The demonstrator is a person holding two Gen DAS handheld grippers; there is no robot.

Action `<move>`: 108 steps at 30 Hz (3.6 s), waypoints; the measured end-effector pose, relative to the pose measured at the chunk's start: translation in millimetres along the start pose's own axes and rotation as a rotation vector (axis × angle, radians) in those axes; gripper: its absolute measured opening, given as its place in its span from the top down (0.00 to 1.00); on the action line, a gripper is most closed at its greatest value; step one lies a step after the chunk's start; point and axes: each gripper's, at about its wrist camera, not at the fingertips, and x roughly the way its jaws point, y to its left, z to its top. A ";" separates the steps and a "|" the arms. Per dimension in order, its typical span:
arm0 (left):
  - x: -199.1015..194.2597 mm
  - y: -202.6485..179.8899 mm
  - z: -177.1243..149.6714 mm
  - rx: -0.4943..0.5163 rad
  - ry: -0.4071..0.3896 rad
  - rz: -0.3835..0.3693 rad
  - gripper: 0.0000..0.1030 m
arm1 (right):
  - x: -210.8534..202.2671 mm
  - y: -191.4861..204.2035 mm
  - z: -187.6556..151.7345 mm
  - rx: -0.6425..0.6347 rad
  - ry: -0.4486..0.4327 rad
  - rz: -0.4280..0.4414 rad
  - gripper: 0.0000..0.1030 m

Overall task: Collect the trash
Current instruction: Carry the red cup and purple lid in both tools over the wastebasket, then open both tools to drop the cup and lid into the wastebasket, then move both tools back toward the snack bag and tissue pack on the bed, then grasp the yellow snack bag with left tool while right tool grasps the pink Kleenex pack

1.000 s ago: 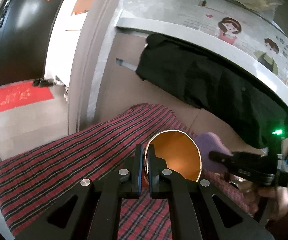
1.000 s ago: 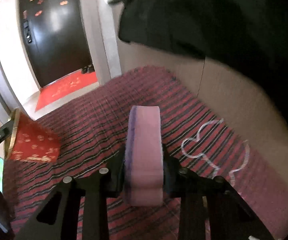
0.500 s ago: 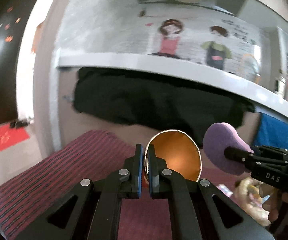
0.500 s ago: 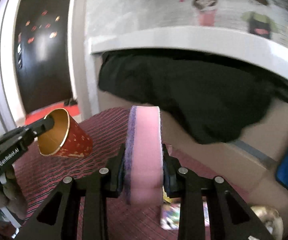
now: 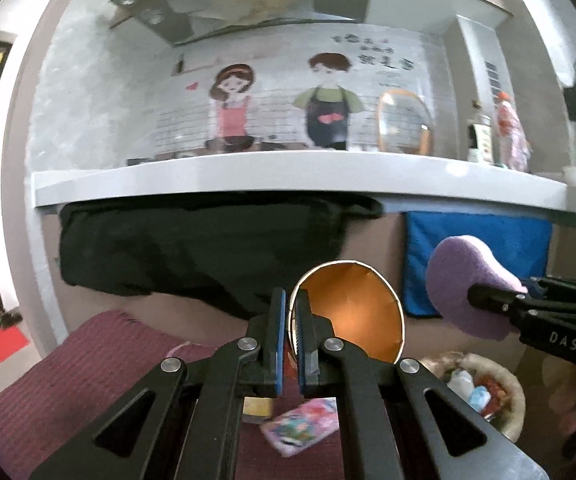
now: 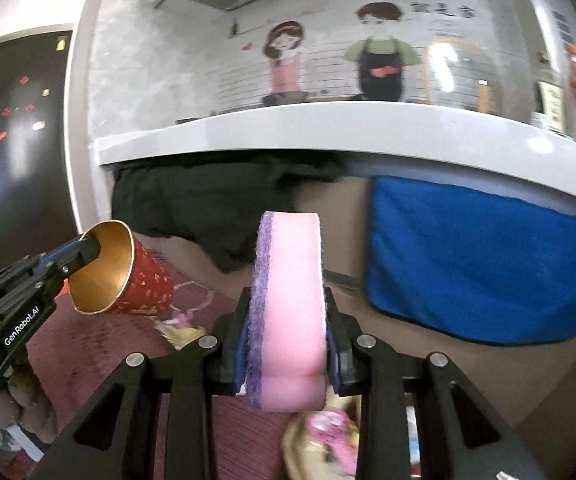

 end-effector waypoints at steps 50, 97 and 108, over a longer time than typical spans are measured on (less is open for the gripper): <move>115.8 -137.3 -91.2 -0.086 0.341 -0.394 0.88 | 29.0 -142.3 -116.8 0.236 0.184 -0.184 0.71; 144.7 151.1 -119.5 -0.418 0.552 -0.141 0.56 | 114.1 19.3 -91.8 0.074 0.290 0.107 0.54; 210.8 141.1 -137.5 -0.441 0.674 -0.062 0.58 | 147.6 22.9 -102.8 0.102 0.353 0.105 0.54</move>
